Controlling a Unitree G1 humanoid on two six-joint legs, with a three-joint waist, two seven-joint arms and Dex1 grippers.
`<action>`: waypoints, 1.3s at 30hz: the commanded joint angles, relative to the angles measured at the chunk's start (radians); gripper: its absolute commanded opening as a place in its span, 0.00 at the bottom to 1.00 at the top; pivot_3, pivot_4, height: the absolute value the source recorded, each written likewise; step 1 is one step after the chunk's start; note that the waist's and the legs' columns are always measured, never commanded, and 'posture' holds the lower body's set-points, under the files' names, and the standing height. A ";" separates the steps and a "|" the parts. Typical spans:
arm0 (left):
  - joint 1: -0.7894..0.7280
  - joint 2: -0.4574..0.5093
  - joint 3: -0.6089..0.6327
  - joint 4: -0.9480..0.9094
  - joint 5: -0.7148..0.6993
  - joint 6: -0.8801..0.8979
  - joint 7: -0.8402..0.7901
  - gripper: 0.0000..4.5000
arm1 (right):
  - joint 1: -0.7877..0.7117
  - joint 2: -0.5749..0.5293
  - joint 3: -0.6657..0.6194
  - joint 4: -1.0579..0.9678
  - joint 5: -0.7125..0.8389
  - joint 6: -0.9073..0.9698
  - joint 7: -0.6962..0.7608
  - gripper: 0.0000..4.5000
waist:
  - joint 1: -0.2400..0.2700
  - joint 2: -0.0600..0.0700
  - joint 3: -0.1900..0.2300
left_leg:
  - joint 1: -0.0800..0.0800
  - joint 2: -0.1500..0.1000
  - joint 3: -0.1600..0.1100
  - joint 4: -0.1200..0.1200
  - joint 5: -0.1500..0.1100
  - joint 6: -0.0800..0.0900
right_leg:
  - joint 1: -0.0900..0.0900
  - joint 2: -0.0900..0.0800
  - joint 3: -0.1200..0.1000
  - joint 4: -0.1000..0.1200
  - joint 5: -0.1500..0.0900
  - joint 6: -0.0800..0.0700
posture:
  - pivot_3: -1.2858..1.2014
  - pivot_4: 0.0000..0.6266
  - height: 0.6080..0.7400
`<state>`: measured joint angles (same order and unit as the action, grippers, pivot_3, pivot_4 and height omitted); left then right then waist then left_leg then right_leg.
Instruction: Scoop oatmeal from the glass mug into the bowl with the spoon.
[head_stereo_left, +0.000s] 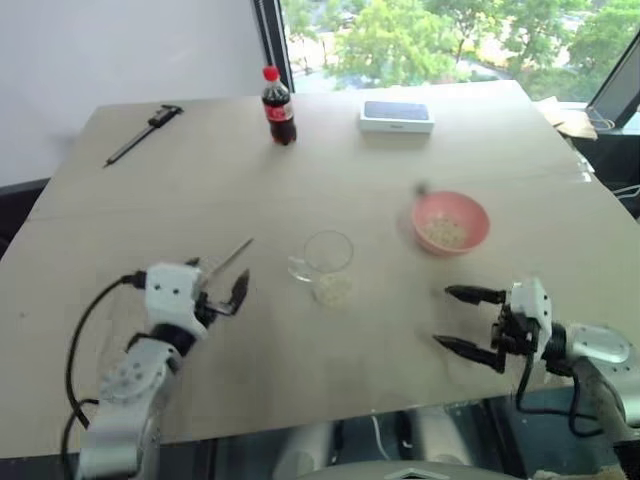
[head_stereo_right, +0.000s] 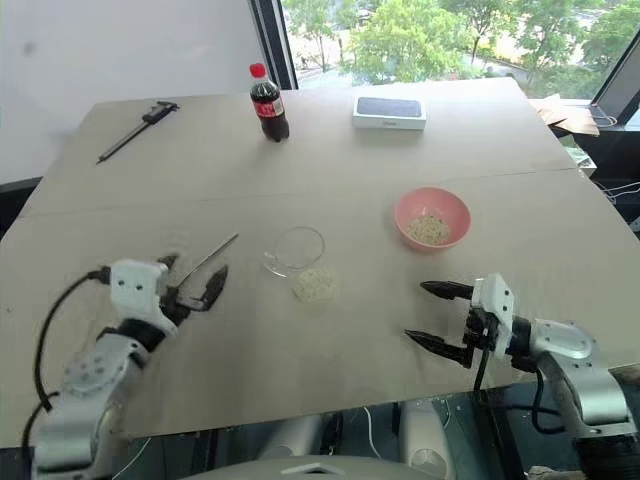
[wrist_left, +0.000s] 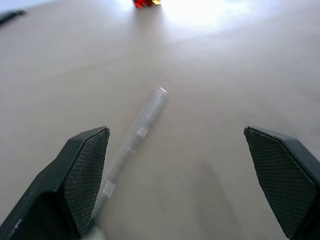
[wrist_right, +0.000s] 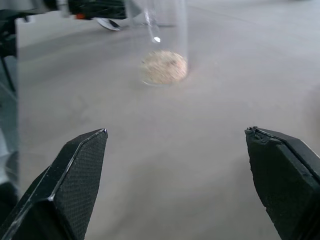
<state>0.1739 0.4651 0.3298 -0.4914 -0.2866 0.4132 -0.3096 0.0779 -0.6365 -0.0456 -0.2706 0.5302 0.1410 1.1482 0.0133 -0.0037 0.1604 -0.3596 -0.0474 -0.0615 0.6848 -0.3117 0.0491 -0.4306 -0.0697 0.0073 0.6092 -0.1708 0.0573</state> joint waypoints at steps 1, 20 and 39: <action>-0.040 0.062 0.043 0.022 -0.007 0.053 -0.022 1.00 | -0.028 -0.004 0.005 -0.095 0.049 0.046 -0.016 0.99 | -0.001 0.000 0.000 | 0.000 0.000 0.000 0.000 0.000 0.000 | 0.000 0.000 0.000 0.000 0.000 0.000 | 0.52 0.24 1.00; -0.103 0.255 -0.082 0.383 -0.001 0.195 -0.281 0.70 | -0.024 0.020 0.019 -0.138 0.036 0.046 -0.061 1.00 | -0.003 0.002 0.000 | 0.001 0.000 0.001 -0.001 0.002 -0.004 | 0.000 -0.001 0.001 0.000 0.000 0.000 | 0.52 0.24 1.00; -0.236 0.162 0.039 0.296 0.019 -0.007 -0.095 0.00 | -0.200 0.064 -0.054 -0.051 0.122 0.156 -0.194 1.00 | -0.003 -0.001 0.002 | 0.003 0.001 0.001 -0.001 0.001 -0.003 | 0.000 0.001 0.002 0.002 0.000 0.000 | 0.52 0.24 1.00</action>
<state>-0.0239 0.6200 0.3202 -0.1303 -0.2836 0.4674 -0.4302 -0.0867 -0.5776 -0.0598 -0.3120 0.6132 0.2769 0.9847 0.0106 -0.0048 0.1620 -0.3580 -0.0464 -0.0609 0.6840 -0.3089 0.0438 -0.4313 -0.0694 0.0086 0.6111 -0.1700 0.0566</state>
